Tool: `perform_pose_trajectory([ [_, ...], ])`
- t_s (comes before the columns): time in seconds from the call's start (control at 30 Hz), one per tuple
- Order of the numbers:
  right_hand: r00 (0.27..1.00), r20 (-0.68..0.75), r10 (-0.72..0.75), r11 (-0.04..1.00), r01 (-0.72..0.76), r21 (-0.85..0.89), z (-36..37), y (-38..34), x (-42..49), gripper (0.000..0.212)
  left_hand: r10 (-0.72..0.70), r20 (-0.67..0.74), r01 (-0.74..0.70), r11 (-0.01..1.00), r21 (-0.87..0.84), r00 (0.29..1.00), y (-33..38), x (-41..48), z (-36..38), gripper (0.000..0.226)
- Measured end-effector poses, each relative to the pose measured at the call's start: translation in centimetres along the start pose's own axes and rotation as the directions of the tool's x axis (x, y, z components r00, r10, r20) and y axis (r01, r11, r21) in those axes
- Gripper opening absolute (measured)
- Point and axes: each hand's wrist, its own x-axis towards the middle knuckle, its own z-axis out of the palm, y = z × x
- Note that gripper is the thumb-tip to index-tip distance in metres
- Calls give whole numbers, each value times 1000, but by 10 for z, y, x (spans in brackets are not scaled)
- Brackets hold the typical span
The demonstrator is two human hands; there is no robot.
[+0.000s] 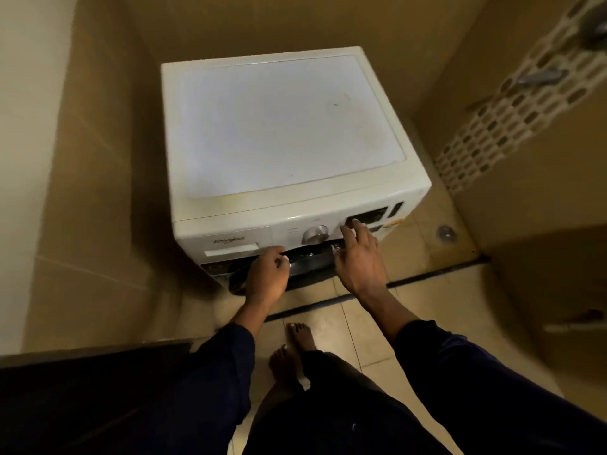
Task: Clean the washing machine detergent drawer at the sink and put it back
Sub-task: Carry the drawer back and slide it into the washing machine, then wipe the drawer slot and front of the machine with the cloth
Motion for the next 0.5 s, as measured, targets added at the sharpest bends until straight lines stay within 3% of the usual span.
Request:
perform_pose_trajectory([
  [0.17,967,-49,250,968,-250,19,-17,59,-56,58,206,218,-242,957,157,954,33,-16,45,37],
  [0.27,915,-106,388,922,-386,42,-30,103,-89,60,285,378,-393,885,250,881,65,-30,78,41],
  [0.37,820,-165,548,836,-541,88,-47,155,-131,60,360,524,-554,784,279,772,101,-50,123,46],
  [0.5,710,-201,674,738,-658,149,-66,215,-182,60,415,634,-690,670,272,652,149,-77,184,46],
])
